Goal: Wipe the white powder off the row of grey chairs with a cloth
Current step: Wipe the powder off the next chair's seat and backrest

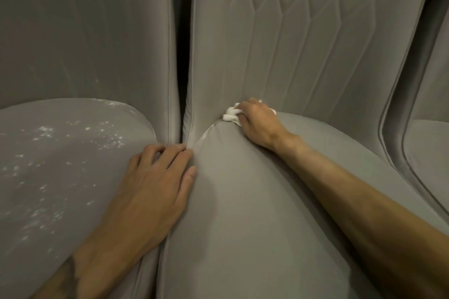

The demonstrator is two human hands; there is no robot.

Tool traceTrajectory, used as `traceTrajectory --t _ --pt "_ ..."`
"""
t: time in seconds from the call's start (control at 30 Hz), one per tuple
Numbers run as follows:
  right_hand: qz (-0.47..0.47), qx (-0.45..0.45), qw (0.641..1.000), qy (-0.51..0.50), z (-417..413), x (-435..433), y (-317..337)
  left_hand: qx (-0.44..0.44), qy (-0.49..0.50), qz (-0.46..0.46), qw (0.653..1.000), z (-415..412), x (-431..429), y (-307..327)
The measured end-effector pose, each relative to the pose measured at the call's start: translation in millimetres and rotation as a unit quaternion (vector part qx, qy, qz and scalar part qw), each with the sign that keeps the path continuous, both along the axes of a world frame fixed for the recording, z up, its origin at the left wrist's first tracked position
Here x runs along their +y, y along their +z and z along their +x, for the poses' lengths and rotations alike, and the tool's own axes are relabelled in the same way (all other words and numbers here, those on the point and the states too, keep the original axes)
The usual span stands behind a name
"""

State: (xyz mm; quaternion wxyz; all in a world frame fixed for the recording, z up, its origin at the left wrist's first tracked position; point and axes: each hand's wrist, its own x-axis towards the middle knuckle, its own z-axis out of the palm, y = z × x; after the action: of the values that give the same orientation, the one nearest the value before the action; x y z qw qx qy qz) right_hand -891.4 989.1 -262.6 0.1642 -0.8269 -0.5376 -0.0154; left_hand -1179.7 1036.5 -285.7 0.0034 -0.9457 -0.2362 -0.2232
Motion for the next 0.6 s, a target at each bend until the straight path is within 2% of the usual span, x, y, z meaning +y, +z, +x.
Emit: traceTrajectory --t 0.17,0.23,0.33,0.5,0.6 --pt "0.008 0.028 0.988 0.151 -22 -13 2 0.001 -0.004 0.003 1.000 1 1 -1" --pt "0.006 0.020 0.992 0.128 -5 -13 7 -0.005 -0.007 0.008 1.000 0 1 -1" --pt "0.009 0.019 0.999 0.032 -3 -4 12 -0.012 -0.007 0.007 1.000 0 1 -1" --pt "0.031 0.040 0.985 0.163 -45 -14 1 -0.006 -0.005 0.012 1.000 1 1 0" --pt "0.013 0.022 0.989 0.147 -21 -9 8 -0.005 -0.005 0.010 1.000 0 2 0"
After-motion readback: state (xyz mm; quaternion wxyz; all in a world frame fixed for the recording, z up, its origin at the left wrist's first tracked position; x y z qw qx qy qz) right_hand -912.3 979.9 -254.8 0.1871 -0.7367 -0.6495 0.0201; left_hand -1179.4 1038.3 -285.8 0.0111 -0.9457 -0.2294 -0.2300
